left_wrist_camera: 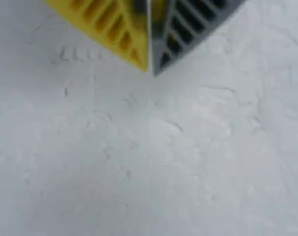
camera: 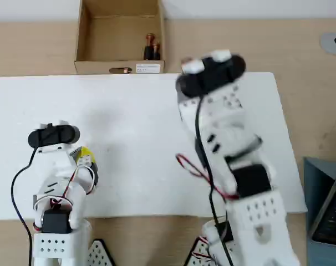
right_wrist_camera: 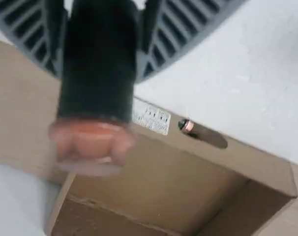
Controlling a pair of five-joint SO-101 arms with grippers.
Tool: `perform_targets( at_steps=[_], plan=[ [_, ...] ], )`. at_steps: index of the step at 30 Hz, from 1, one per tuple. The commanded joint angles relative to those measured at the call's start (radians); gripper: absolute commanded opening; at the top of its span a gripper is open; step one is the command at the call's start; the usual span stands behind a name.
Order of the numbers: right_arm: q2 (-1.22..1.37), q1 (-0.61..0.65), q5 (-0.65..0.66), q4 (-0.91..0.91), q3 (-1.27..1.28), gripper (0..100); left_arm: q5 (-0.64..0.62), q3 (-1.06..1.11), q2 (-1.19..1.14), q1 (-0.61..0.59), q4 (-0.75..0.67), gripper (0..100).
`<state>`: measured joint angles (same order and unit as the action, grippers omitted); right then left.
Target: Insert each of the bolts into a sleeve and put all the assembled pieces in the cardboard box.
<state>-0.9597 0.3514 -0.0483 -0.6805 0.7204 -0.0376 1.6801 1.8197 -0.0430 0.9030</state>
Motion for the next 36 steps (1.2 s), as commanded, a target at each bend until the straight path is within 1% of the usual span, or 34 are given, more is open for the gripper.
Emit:
perform_targets(
  at_steps=[1,8,11,22,29,36],
  plan=[
    [0.14,-0.016,0.048,0.097,-0.136,0.9,-0.028,0.012,0.004,0.015,0.003,1],
    [0.486,-0.015,0.232,0.331,-0.314,0.9,-0.084,0.012,0.004,0.015,0.002,1],
    [0.656,-0.013,0.296,0.384,-0.441,0.9,-0.084,0.012,0.004,0.015,0.002,1],
    [1.239,-0.005,0.43,0.393,-0.969,0.9,-0.084,0.012,0.004,0.015,0.002,1],
    [1.535,0.024,0.628,0.387,-1.21,1.1,-0.083,0.012,0.004,0.015,0.002,1],
    [1.732,0.035,0.758,0.376,-1.382,1.4,-0.083,0.012,0.004,0.015,0.002,1]
  ],
)
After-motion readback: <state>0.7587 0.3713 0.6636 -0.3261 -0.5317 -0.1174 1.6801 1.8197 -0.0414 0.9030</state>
